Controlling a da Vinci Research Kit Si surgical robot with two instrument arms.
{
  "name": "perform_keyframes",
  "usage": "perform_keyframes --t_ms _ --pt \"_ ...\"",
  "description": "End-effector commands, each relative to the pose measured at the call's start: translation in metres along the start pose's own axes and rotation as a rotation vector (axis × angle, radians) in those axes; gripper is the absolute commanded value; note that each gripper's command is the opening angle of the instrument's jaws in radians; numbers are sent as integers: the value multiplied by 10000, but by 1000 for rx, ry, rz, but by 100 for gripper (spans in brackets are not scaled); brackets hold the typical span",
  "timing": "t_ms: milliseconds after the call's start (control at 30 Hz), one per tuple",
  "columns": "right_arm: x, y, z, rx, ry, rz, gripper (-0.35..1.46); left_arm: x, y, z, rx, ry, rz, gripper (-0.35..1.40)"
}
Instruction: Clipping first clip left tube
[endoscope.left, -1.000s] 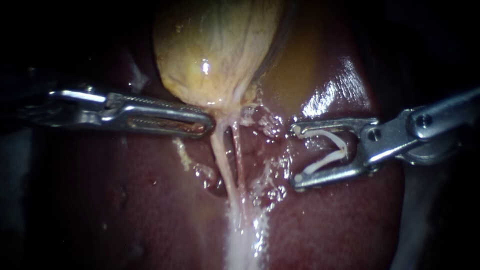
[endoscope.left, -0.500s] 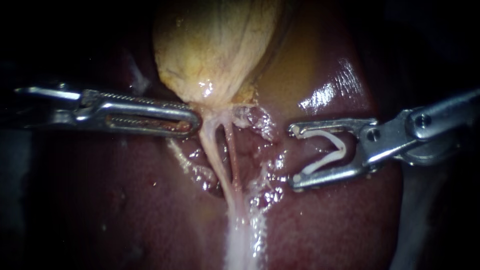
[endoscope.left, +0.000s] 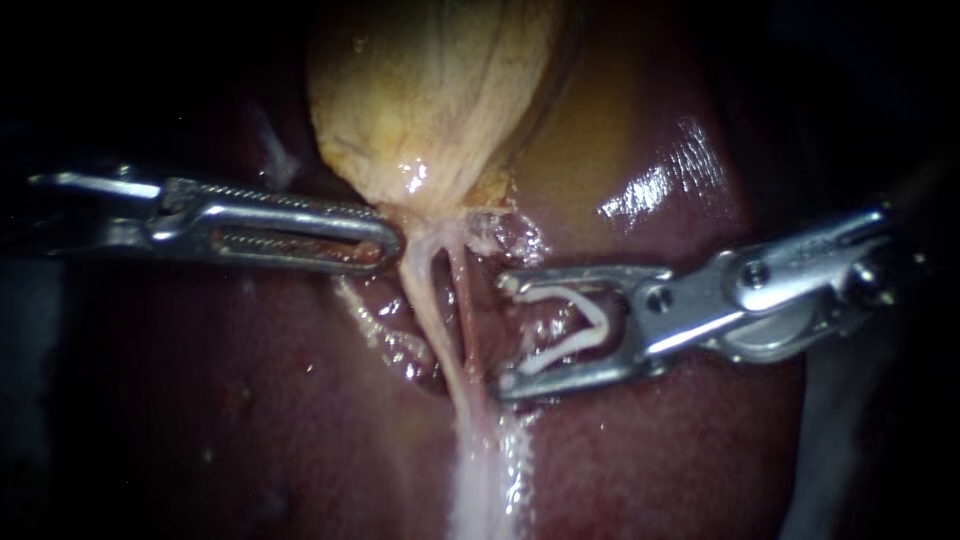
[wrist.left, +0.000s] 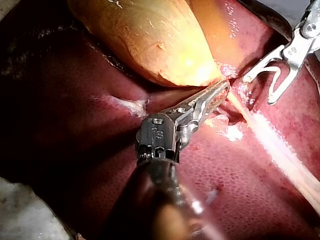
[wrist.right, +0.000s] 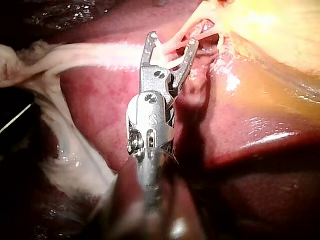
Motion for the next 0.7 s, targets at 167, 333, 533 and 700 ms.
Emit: perform_keyframes --t_ms 167,333,533,700 --pt "-6 1 22 8 0 5 50 0 2 1 1 0 -1 -35" --pt "-14 6 35 5 -1 13 50 0 4 2 1 0 -1 -35" --pt "-26 6 50 25 0 32 50 1 5 3 2 1 5 -35" --pt "-38 -1 67 72 0 77 50 1 6 4 2 1 5 -35"
